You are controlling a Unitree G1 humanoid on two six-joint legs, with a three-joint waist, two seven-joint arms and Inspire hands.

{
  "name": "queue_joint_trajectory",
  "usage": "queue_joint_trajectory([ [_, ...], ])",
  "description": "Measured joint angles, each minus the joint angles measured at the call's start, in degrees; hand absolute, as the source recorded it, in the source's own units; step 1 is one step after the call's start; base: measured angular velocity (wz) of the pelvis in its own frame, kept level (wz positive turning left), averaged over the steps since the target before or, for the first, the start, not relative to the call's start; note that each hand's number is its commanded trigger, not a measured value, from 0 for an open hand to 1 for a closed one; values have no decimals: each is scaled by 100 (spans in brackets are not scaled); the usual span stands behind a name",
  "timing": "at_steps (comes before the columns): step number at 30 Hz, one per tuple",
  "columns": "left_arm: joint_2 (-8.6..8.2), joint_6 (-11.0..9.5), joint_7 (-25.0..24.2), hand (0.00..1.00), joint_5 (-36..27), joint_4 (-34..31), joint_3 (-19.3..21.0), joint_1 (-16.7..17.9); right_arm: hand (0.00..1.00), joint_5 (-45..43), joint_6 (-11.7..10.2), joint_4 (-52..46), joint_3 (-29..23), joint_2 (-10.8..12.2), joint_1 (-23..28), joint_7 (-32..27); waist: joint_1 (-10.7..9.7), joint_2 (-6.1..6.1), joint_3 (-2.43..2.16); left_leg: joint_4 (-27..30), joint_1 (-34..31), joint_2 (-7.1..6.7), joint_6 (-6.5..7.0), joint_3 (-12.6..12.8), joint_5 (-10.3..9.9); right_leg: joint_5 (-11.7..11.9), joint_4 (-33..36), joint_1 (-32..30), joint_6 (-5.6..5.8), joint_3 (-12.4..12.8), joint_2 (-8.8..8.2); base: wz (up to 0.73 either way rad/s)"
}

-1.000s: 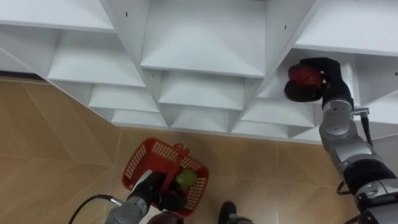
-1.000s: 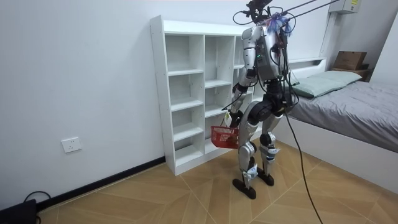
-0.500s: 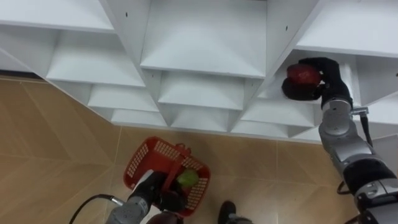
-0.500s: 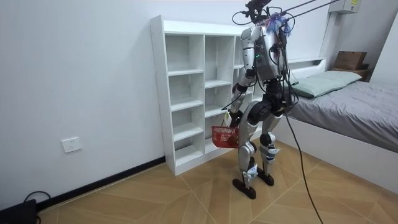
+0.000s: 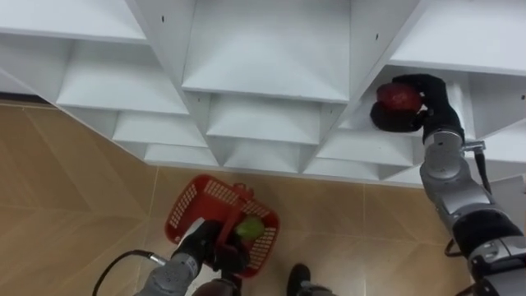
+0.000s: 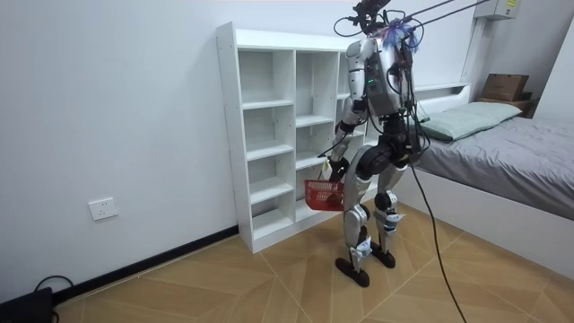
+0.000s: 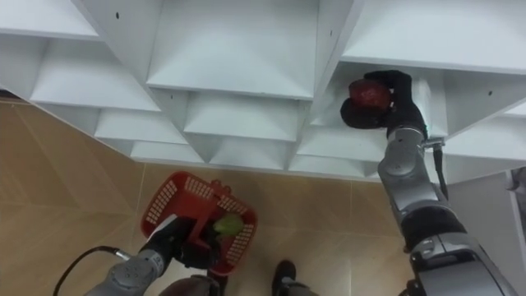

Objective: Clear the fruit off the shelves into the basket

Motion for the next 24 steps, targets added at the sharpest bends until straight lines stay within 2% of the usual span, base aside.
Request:
queue_joint_trajectory([
  [4,-9,-10,-58,100,-104,0,27,-2,100,-80,1,-151,11,29,67,130,1,5,-2,-23,52,10,0,30,0,0,4,37,0,24,11,-4],
  [10,-17,-26,34,100,-86,-6,91,-2,100,-453,23,-952,94,294,436,431,-16,26,-15,-91,155,17,0,60,0,-1,-48,109,0,34,20,0],
  [14,14,-39,70,100,-135,-4,133,27,100,-516,24,-1186,96,305,631,538,-89,44,-25,-98,256,48,-1,71,-2,23,-119,260,4,12,54,0],
  [18,-45,-55,128,100,-214,-6,150,15,100,-545,-7,-1380,137,371,885,548,-164,133,-78,-96,336,60,-2,72,-2,32,-133,348,2,16,68,-1],
  [24,-120,-92,160,100,-205,-5,141,66,100,-385,-38,-1776,214,449,1587,802,-233,297,-178,-179,595,65,-5,77,-4,34,-224,562,-2,74,92,-5],
])
